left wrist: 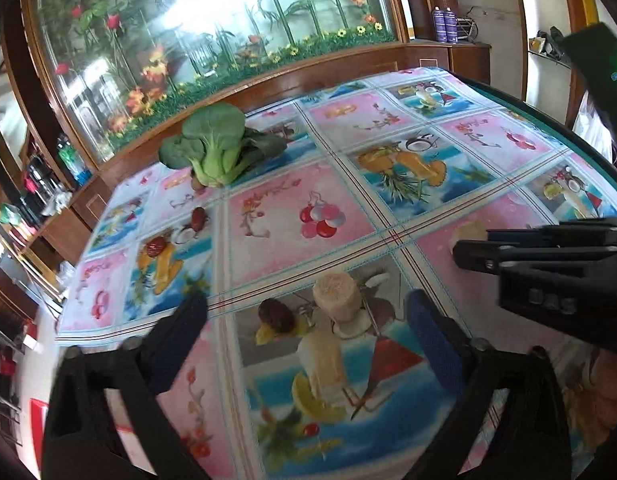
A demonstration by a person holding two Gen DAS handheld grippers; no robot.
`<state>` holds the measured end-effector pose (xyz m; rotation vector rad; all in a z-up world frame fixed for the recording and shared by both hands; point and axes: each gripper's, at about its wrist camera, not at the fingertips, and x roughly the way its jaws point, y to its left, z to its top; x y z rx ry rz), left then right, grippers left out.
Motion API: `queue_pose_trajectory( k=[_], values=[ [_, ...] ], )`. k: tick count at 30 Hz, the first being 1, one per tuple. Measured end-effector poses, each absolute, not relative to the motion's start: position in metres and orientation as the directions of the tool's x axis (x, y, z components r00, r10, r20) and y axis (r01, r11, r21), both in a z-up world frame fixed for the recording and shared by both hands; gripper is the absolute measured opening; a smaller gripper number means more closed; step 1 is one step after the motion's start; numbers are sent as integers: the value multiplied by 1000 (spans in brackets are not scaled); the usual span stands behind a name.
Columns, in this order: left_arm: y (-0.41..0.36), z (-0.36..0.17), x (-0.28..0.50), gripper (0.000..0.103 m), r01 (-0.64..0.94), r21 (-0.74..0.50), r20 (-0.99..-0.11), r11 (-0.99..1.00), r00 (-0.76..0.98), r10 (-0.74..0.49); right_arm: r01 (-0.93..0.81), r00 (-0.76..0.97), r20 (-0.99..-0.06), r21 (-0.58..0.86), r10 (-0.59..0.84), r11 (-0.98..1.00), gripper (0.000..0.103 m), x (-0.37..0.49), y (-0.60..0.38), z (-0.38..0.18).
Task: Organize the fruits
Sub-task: 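Grasp a round beige piece with the right gripper while the left grasps another, then carry both round beige pieces back over the white tray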
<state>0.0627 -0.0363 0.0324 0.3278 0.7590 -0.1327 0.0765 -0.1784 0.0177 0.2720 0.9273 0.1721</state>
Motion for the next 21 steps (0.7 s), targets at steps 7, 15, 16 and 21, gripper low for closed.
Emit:
queue_pose_trajectory(
  k=[7, 15, 16, 21],
  values=[
    [-36, 22, 85, 74, 242, 200, -731, 950, 682, -20, -19, 583, -760, 341, 287, 940, 25, 76, -181, 18],
    [-41, 10, 89, 48, 258, 178, -754, 950, 656, -37, -19, 584, -762, 332, 280, 943, 25, 76, -180, 18],
    [-41, 10, 89, 39, 264, 152, -763, 952, 643, -57, -19, 585, -762, 329, 277, 944, 25, 76, -180, 18],
    [-47, 10, 87, 31, 268, 158, -766, 950, 640, -54, -25, 593, -766, 293, 250, 956, 25, 75, -175, 18]
  ],
)
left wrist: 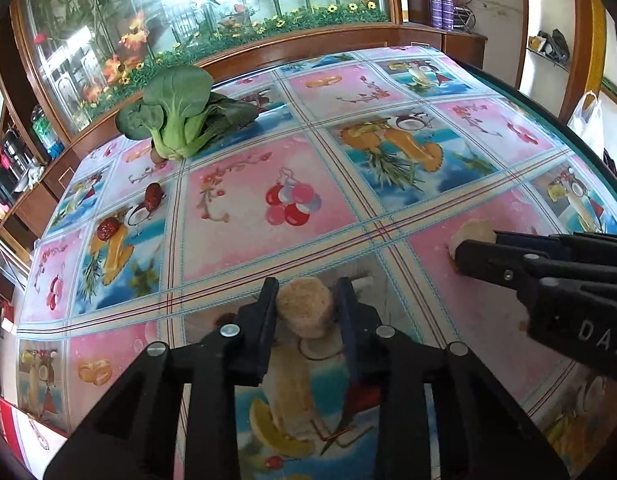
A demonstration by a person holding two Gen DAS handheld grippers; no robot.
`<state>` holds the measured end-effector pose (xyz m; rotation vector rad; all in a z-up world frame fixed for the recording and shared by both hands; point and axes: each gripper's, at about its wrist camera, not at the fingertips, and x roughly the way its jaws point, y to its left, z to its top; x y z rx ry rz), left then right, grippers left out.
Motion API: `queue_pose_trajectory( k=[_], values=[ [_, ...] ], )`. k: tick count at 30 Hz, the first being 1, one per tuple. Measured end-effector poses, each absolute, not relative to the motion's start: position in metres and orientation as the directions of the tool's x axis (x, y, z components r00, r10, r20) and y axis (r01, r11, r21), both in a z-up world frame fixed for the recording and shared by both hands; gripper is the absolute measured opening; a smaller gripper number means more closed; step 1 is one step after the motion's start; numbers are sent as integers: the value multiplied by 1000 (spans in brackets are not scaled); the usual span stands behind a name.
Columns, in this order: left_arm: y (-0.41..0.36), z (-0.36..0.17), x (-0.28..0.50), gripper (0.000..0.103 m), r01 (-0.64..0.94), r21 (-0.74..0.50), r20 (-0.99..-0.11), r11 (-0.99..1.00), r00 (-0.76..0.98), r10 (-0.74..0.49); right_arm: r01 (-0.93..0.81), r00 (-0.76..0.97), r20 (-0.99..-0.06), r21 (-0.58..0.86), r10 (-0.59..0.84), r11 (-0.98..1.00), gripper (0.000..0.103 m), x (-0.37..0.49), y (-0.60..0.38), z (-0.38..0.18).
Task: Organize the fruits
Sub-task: 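Carry both round beige pieces back over the white tray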
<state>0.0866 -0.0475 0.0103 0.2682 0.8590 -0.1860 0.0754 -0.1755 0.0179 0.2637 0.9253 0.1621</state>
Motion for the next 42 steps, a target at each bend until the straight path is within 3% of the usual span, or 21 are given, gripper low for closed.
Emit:
queue_pose_trajectory(
  k=[7, 18, 26, 35, 42],
  values=[
    [-55, 20, 62, 31, 255, 157, -760, 954, 648, -48, -37, 592, -775, 249, 222, 968, 25, 74, -167, 19],
    [-41, 32, -16, 31, 109, 207, -705, 972, 706, 71, -112, 589, -780, 179, 210, 977, 25, 55, -138, 18],
    [-11, 47, -78, 31, 27, 168, -645, 985, 759, 89, -158, 667, -721, 112, 190, 981, 24, 26, -121, 21],
    [12, 55, -116, 31, 10, 120, -613, 993, 787, 66, -110, 720, -657, 206, 221, 972, 24, -20, -134, 31],
    [21, 52, -128, 31, 7, 85, -618, 996, 785, 47, -170, 745, -590, 284, 312, 944, 24, -62, -126, 34]
  ],
)
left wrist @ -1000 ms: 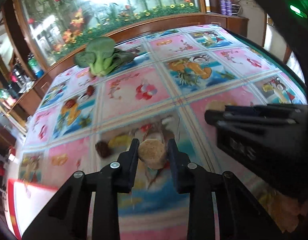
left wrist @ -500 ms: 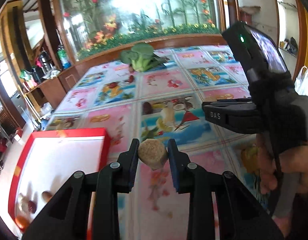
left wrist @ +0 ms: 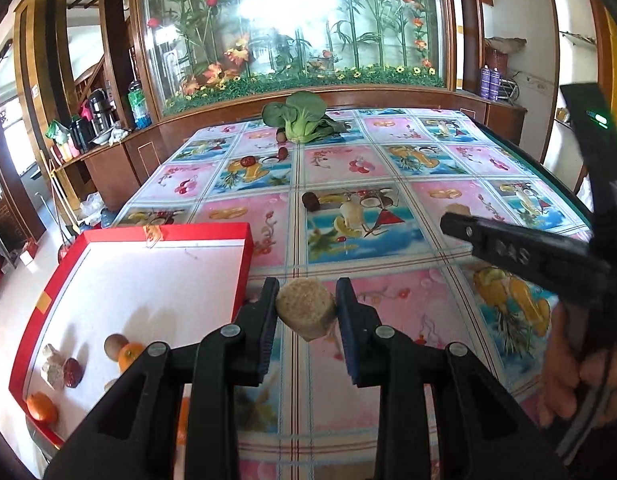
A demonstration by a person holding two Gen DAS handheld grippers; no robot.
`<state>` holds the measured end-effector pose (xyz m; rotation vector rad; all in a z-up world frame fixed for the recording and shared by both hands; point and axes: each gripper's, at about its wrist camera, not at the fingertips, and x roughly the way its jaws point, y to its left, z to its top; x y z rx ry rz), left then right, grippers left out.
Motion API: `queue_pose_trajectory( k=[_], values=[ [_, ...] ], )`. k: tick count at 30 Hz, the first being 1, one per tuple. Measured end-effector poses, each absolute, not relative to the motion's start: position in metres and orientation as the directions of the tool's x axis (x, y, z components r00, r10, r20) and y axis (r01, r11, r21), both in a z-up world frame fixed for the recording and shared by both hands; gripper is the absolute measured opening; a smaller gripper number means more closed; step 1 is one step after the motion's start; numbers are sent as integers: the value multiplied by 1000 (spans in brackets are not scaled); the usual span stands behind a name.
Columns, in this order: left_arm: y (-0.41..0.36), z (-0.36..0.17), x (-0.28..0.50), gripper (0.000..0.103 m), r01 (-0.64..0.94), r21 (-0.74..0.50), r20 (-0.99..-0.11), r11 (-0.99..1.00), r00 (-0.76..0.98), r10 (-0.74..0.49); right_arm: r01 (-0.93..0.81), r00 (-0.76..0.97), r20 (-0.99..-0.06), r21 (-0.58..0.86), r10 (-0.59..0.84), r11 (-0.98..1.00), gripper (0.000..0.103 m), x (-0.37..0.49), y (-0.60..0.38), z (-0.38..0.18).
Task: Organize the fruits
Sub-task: 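Carry both round beige pieces back over the white tray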
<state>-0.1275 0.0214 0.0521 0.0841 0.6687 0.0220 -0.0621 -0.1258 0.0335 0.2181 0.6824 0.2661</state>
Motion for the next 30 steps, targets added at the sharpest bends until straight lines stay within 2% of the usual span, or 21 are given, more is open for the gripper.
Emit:
queue_pose_trajectory(
  k=[5, 8, 16, 30],
  values=[
    [23, 49, -137, 31, 12, 76, -623, 997, 781, 38, -183, 749, -575, 298, 329, 937, 24, -79, -121, 31],
    [23, 48, -141, 31, 10, 73, -624, 997, 780, 38, -195, 752, -523, 404, 401, 893, 24, -89, -131, 32],
    [26, 49, -158, 31, 10, 67, -622, 998, 782, 34, -190, 719, -514, 501, 467, 844, 24, -103, -138, 18],
    [26, 52, -189, 31, 23, 72, -618, 997, 786, 26, -200, 763, -530, 353, 371, 914, 24, -130, -117, 24]
  ],
)
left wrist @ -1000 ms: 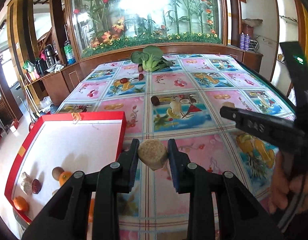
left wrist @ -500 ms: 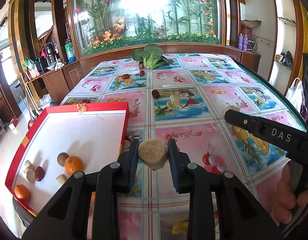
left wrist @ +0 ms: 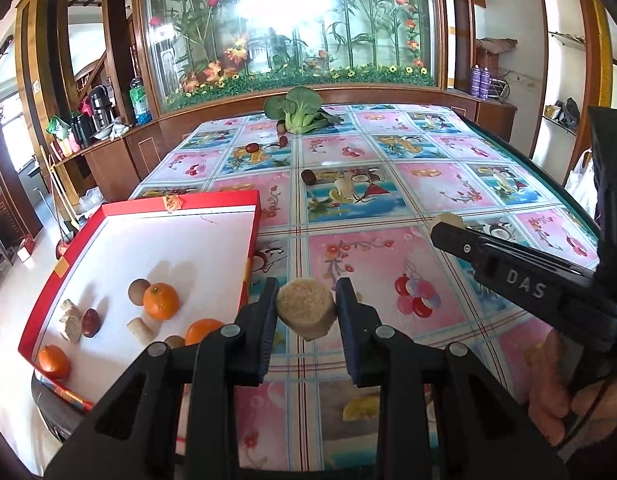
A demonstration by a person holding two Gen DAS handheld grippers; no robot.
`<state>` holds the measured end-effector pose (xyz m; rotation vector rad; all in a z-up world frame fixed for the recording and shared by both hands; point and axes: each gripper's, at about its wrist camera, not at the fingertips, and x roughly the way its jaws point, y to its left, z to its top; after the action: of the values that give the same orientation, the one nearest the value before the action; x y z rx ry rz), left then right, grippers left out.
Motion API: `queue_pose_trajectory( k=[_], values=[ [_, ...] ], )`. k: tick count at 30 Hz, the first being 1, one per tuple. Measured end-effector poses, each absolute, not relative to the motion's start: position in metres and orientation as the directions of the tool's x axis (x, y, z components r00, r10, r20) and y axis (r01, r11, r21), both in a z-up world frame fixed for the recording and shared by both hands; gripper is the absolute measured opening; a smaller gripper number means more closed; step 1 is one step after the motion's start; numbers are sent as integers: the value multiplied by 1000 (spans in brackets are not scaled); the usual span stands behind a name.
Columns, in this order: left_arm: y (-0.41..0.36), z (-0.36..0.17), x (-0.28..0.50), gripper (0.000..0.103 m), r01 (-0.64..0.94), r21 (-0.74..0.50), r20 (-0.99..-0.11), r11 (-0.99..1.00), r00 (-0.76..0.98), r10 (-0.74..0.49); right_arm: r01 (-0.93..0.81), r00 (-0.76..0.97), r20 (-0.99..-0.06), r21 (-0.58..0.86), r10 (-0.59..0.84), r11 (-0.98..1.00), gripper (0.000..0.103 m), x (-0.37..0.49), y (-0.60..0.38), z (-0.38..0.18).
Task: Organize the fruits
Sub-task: 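Carry both round beige pieces back over the white tray, then lower both round beige pieces into the white tray and open both grippers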
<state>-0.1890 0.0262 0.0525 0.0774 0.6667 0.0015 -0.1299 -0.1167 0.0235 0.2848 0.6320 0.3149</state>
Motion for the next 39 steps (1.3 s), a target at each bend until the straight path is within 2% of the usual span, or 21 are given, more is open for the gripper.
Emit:
queue_pose_trajectory(
  k=[9, 27, 39],
  values=[
    [37, 61, -210, 31, 17, 62, -602, 998, 798, 24, -223, 772, -528, 296, 353, 929, 24, -152, -100, 28],
    [79, 87, -256, 31, -47, 9, -536, 999, 843, 45, -338, 808, -434, 213, 398, 917, 25, -203, -52, 76],
    [136, 80, -257, 31, -194, -5, -536, 981, 829, 161, -453, 783, -412, 133, 465, 881, 24, -227, -2, 83]
  ],
)
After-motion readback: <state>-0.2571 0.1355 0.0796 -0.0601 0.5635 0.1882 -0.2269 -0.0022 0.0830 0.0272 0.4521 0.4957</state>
